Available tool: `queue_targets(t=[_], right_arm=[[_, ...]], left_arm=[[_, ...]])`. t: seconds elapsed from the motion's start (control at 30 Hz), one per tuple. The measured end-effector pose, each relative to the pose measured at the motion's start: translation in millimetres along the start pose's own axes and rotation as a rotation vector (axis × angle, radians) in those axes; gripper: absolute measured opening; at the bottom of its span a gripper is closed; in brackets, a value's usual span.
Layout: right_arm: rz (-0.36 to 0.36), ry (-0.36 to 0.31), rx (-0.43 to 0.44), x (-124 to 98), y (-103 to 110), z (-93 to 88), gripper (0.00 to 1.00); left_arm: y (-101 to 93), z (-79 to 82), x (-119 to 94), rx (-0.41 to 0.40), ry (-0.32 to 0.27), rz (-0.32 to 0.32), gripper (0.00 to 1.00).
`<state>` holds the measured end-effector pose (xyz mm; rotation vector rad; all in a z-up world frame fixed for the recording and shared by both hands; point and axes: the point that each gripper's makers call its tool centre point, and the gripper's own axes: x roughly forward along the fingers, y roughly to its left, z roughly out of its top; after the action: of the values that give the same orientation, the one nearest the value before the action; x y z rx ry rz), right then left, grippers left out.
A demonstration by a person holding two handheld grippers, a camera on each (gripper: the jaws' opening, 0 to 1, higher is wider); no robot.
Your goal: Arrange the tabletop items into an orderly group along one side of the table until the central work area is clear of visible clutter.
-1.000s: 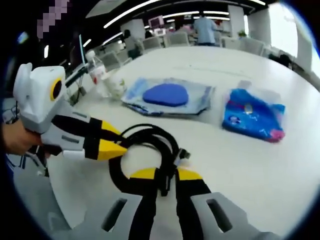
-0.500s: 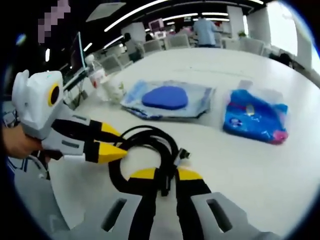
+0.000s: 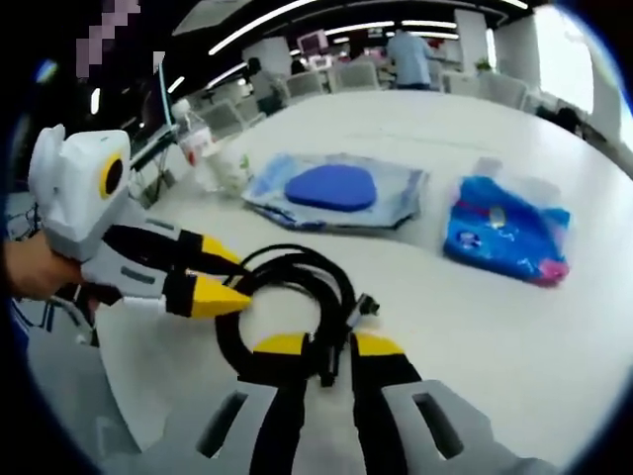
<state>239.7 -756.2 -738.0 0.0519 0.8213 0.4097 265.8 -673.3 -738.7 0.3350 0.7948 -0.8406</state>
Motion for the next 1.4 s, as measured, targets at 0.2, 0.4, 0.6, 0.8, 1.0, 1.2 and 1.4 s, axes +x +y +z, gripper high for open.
queue_targets(t=[0.2,0.4,0.6,0.8,1.0,1.2,1.4], right_arm=[[-0.041,-0.097,0.025,-10,-5,14.3,0.45],[-0.055,-0.133,-0.008,-17,-6,24.3,0.54],[-0.054,-0.147,-0.062,-26,-2,30.3,0.65],[-0.066,-0.171,-0.092,-34,-1,36.2,0.82],[-0.051,-0.201,-0.066,-41,8,34.0,0.88],[-0.072,-0.217,-0.051,-46,9,29.3,0.99],[-0.089,-0.221,-0.064,-52,6,21.0,1.00]], left_arm=[[13.0,-4.0,-10,-0.039,-0.032,0.046,0.41],[18.4,5.3,-19,0.003,-0.074,0.064,0.54],[25.2,12.3,-30,0.025,-0.103,0.081,0.68],[25.7,11.0,-39,0.044,-0.114,0.098,0.78],[24.8,10.2,-47,0.039,-0.124,0.111,0.91],[26.4,6.3,-59,0.049,-0.139,0.123,0.98],[32.7,5.2,-72,0.005,-0.183,0.133,0.99]])
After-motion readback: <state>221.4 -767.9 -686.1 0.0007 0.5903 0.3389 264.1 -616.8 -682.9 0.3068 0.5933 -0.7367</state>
